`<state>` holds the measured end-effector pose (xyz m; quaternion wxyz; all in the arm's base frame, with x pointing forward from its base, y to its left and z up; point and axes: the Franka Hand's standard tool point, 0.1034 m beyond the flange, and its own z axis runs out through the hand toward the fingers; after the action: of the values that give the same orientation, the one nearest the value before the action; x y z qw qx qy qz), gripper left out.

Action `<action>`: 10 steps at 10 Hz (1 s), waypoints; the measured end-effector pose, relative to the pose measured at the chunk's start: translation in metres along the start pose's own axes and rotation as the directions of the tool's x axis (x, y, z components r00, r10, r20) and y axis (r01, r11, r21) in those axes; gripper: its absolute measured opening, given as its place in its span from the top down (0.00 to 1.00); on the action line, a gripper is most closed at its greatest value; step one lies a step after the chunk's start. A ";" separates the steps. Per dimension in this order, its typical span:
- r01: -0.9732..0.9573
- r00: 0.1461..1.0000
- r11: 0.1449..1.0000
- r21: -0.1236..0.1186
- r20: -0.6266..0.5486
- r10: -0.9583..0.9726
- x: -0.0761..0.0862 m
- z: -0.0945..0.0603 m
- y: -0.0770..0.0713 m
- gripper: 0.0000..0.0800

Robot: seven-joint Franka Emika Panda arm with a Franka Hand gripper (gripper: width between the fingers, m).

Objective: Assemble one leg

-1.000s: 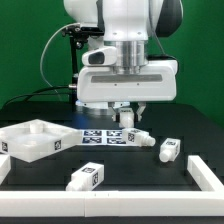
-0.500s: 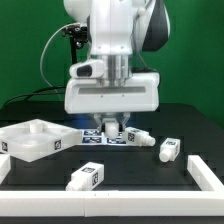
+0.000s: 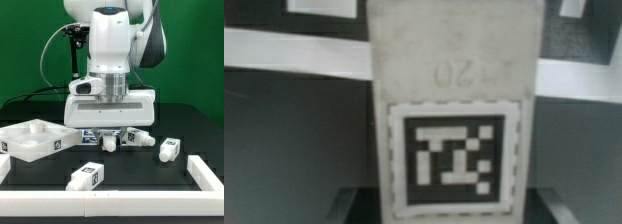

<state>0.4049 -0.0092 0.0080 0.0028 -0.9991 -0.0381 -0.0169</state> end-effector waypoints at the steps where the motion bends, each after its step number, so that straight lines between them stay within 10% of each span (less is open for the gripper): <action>1: 0.002 1.000 1.000 0.000 0.000 -0.002 0.000 0.000 0.000 0.64; 2: 0.003 1.000 1.000 0.000 0.000 -0.003 0.000 0.000 0.000 0.64; 4: 0.049 0.998 0.999 0.012 0.029 -0.049 0.002 -0.016 0.009 0.26; 8: 0.065 0.997 0.997 0.040 0.033 -0.066 0.091 -0.071 0.029 0.19; 10: 0.104 0.994 0.994 0.038 0.018 -0.105 0.093 -0.068 0.025 0.19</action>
Offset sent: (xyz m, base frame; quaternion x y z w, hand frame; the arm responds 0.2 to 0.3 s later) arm 0.0029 -0.0221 0.0500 0.0260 -0.0232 -0.0490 0.9982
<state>0.4974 -0.0275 0.0789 0.0201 -0.9957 -0.0906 -0.0064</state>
